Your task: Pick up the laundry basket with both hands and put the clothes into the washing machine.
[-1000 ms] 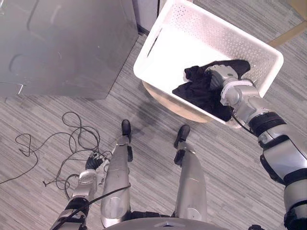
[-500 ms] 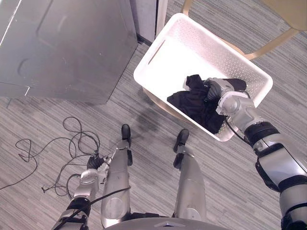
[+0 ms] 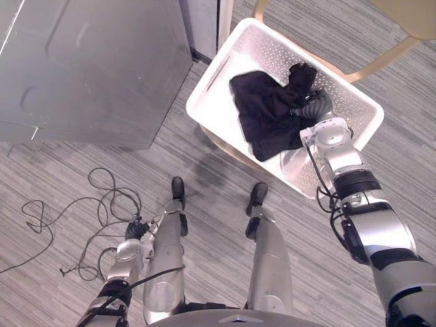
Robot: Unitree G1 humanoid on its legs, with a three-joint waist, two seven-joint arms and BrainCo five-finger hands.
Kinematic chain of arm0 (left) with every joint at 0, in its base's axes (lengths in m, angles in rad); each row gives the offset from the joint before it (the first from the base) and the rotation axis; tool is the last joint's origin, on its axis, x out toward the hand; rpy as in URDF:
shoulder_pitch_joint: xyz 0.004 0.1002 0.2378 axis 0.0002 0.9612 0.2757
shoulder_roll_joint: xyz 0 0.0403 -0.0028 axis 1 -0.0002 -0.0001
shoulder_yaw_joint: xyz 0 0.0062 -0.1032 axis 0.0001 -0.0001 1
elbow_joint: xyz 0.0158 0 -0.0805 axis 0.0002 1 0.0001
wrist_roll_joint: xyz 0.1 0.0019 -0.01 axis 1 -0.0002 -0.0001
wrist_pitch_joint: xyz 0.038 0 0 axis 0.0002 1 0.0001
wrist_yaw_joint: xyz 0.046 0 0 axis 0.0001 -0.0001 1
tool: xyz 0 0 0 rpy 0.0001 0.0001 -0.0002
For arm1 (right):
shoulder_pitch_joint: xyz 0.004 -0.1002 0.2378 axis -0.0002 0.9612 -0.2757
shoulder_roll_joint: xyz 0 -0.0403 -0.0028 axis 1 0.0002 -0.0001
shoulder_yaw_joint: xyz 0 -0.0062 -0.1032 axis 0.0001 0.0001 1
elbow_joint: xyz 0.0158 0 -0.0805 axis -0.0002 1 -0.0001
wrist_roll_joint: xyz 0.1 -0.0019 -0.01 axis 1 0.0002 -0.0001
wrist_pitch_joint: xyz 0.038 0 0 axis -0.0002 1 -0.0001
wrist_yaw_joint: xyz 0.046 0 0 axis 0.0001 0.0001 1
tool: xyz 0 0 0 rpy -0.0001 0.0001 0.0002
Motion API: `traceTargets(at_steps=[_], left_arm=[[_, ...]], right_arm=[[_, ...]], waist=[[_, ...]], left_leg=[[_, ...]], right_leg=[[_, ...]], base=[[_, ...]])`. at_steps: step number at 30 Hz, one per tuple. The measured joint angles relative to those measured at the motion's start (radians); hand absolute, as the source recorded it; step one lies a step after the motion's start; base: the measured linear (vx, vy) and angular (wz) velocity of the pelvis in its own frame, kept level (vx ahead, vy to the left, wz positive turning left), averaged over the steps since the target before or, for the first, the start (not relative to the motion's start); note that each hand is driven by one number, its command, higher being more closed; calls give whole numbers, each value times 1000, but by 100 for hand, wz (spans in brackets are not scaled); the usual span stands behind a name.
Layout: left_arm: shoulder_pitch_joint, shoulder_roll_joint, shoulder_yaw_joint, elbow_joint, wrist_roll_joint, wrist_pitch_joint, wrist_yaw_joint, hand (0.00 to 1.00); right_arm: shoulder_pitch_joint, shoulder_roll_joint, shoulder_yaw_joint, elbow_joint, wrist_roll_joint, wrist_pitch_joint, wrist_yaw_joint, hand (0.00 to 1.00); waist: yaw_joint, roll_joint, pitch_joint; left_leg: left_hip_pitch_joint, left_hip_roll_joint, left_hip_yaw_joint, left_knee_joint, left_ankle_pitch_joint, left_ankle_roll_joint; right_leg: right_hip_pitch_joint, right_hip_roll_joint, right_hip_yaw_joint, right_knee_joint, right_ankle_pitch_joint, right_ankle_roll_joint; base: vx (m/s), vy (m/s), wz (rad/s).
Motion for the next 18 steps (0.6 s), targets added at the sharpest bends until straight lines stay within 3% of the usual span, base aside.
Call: traceTargets(at_steps=[5,7,8,11,18], left_arm=[[-10,-27,11,0,-1,2,26,0],[-11,-29,14,-1,-1,2,28,0],[-11,-32,20,-1,-7,2,38,0],[-10,-40,31,-3,-30,4,50,0],[-10,-83,32,-6,-41,13,56,0]], right_arm=[[-11,86,-166,-49,262,-10,-92,100],[-12,129,-222,-106,382,-36,-112,100],[-19,165,-259,-159,529,-83,-130,100],[-50,202,-280,-263,721,-170,-147,100],[-76,298,-299,-595,819,-348,-175,100]], waist=[[-5,5,-3],[-5,5,-3],[-5,5,-3],[-5,6,-3],[-12,9,-5]], left_leg=[[0,1,0,4,0,0],[0,2,0,11,-3,-1],[2,2,1,14,-4,-2],[13,2,2,18,-5,-2],[115,1,2,28,-34,3]], right_leg=[[-1,1,2,1,0,0],[0,2,5,3,0,-1],[0,2,8,4,1,-1],[8,2,11,8,1,-1],[116,-3,11,10,-22,-3]], base=[[0,0,0],[14,-13,-4],[9,-11,-3],[3,-6,-2],[1,-2,0]])
